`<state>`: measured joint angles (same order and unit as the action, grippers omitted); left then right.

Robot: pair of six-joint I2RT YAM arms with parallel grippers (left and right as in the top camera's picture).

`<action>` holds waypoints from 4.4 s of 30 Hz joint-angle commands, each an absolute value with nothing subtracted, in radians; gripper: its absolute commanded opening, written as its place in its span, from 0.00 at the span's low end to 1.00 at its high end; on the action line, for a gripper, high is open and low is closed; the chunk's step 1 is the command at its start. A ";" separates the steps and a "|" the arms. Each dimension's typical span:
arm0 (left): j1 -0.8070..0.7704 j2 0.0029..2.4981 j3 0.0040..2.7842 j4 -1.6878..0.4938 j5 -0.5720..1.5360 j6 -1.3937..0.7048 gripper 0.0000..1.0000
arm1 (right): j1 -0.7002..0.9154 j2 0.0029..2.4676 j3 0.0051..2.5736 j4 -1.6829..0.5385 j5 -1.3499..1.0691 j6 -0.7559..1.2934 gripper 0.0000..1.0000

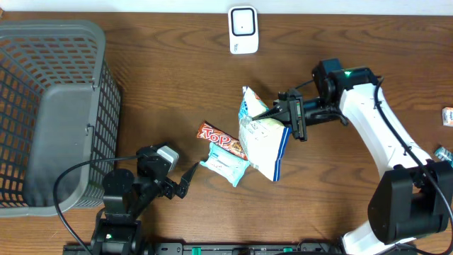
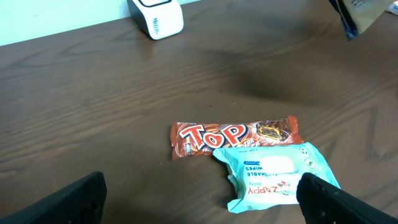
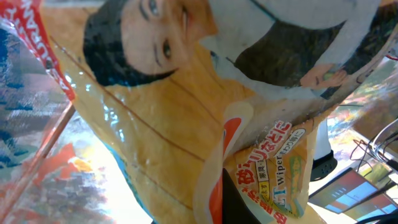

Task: Scan the item barcode
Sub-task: 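Grasp the yellow snack bag with the right gripper and lift it, then carry the snack bag up to the scanner with the right gripper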

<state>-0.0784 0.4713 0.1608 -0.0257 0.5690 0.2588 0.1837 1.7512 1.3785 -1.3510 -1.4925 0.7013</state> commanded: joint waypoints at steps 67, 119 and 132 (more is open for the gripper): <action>-0.075 0.471 0.154 -0.023 0.564 0.250 0.98 | 0.071 1.741 1.376 -1.225 -0.973 0.368 0.01; -0.075 0.471 0.154 -0.023 0.564 0.250 0.98 | 0.375 2.405 2.104 -0.044 0.148 0.851 0.01; -0.075 0.471 0.154 -0.023 0.564 0.250 0.98 | 0.386 2.555 2.350 -0.121 0.181 0.844 0.01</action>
